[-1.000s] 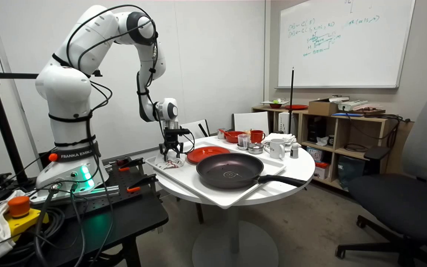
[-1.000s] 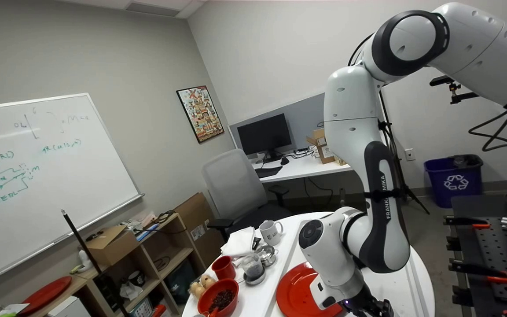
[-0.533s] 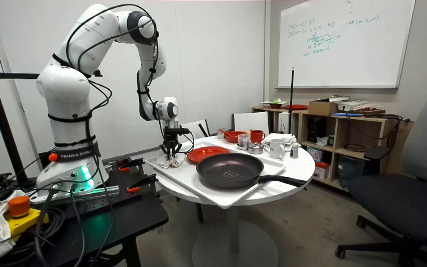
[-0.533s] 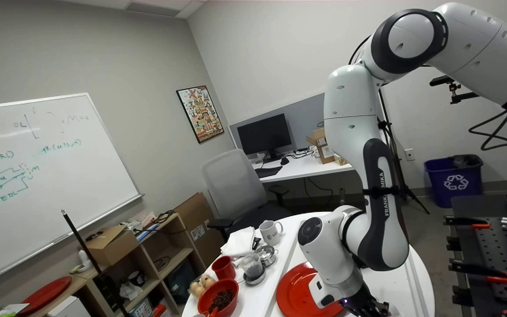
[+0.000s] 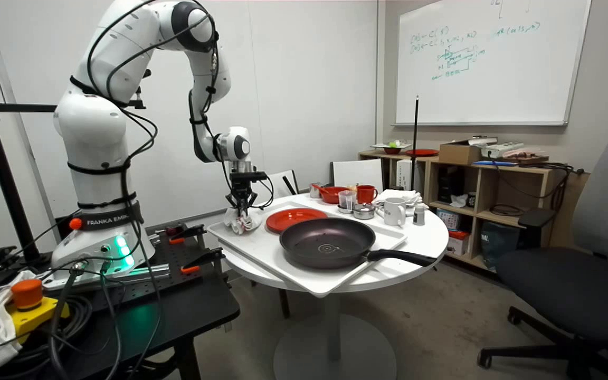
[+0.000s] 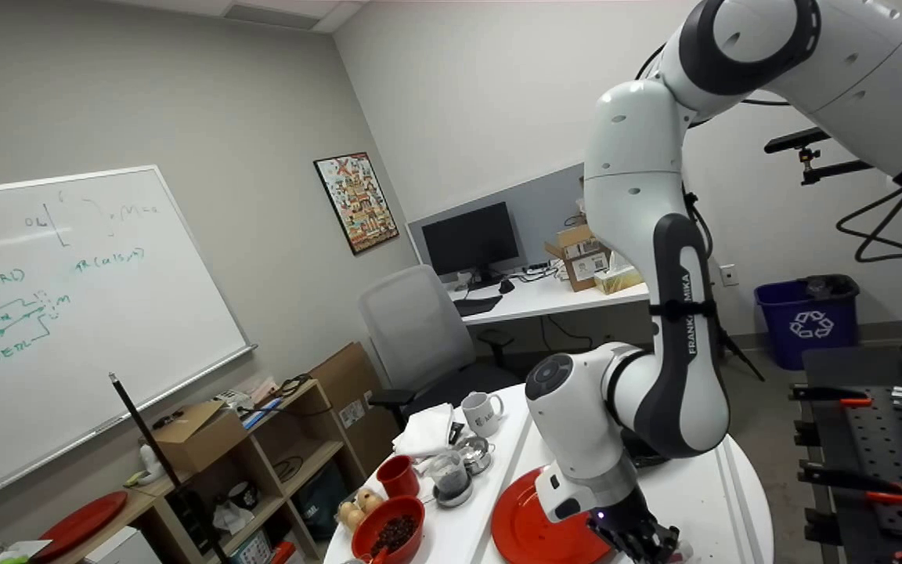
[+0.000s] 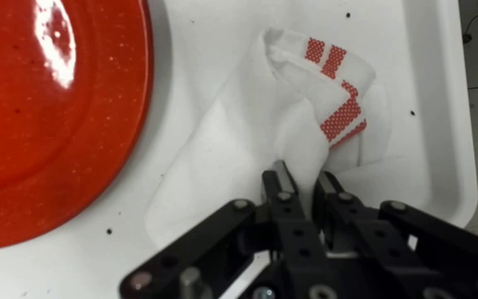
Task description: Use the left towel to wipe the pan
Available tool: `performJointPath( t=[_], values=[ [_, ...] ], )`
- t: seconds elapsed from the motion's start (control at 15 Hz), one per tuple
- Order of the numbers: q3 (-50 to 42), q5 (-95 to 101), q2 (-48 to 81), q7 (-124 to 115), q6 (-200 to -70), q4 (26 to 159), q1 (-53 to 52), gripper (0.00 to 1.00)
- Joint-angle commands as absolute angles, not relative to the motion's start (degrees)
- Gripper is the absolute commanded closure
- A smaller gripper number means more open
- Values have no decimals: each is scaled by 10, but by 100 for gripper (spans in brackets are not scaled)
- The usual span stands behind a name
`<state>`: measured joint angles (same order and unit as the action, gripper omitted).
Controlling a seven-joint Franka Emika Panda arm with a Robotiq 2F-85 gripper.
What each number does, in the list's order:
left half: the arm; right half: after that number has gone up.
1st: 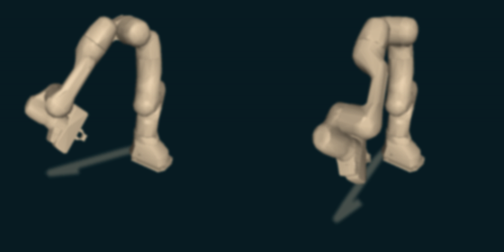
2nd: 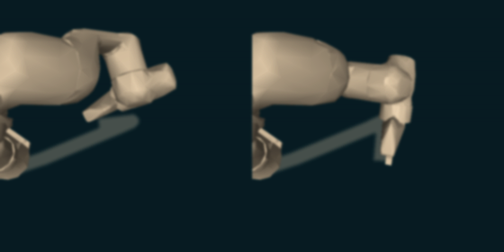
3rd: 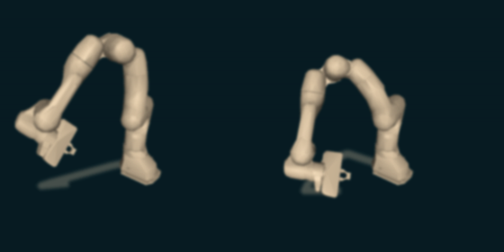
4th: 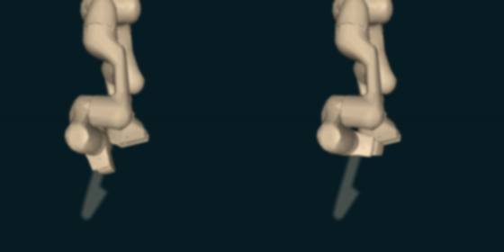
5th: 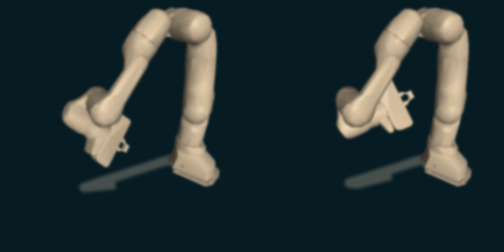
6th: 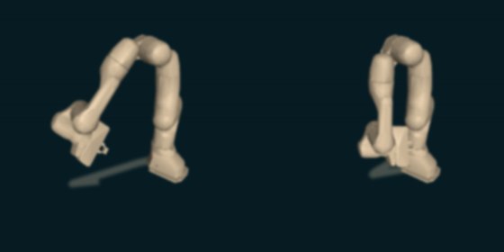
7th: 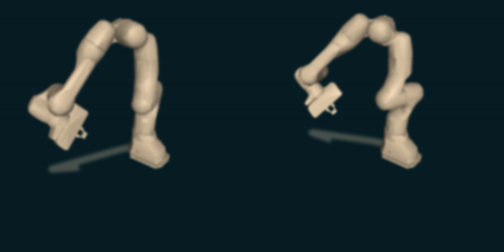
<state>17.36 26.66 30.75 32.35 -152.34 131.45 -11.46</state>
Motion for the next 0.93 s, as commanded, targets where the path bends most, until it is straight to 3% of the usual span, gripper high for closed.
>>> performJointPath(
  t=[0.0,0.33,0.87],
  values=[
    [211,204,204,321,-1528,1363,-97,97],
    [220,92,122,328,-1516,1348,-73,97],
    [162,-110,52,397,-1520,1340,-6,97]
  ],
)
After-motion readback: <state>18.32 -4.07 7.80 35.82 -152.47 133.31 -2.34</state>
